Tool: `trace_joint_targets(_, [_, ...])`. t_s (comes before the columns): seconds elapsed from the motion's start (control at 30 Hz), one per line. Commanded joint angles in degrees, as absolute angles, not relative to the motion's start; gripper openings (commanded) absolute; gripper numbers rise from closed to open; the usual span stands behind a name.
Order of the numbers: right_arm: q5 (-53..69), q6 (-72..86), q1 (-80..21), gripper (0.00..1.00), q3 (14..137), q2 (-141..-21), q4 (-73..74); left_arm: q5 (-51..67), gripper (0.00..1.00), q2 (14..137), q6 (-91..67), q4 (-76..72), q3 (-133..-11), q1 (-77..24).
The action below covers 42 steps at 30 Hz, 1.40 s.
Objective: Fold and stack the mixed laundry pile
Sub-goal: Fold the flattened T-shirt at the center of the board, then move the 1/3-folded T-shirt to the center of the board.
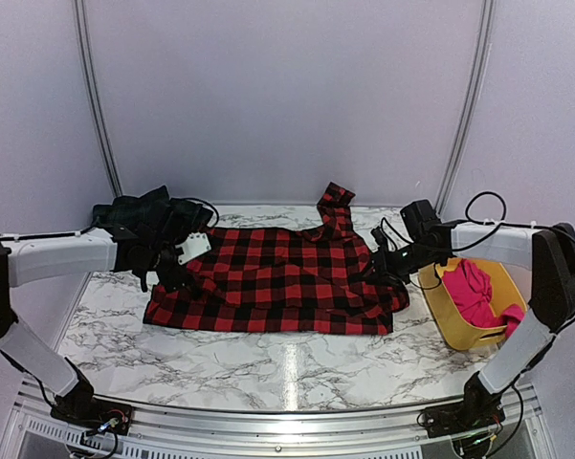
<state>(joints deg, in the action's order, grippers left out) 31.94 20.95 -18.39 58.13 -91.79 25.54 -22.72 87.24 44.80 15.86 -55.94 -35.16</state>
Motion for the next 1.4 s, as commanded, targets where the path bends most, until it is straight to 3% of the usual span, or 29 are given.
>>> trace_joint_targets(0.0, [32.43,19.11,-18.71,0.28,62.34,-90.08,27.75,-25.22,0.99,77.93,28.83,8.91,-57.13,-31.48])
trace_joint_targets(0.13, [32.41,18.25,-21.11,0.29,66.04,-93.12,28.22,-21.26,0.99,76.15,16.58,8.24,-58.91,-31.11])
trace_joint_targets(0.4, [33.17,18.3,-27.68,0.27,74.9,-104.56,27.36,-0.4,0.99,90.95,3.82,20.75,-70.36,-31.83])
trace_joint_targets(0.63, [33.46,19.67,-29.18,0.24,73.72,-109.94,25.26,-6.42,0.97,89.89,-10.54,19.78,-63.68,-32.08])
trace_joint_targets(0.93, [31.41,19.62,-29.15,0.19,69.62,-114.21,24.52,-5.68,0.99,71.78,-53.94,1.17,-42.76,-34.05])
trace_joint_targets(1.37, [29.23,18.42,-29.17,0.16,68.67,-114.32,25.72,-3.9,0.99,85.51,-73.61,-10.12,-44.15,-38.21])
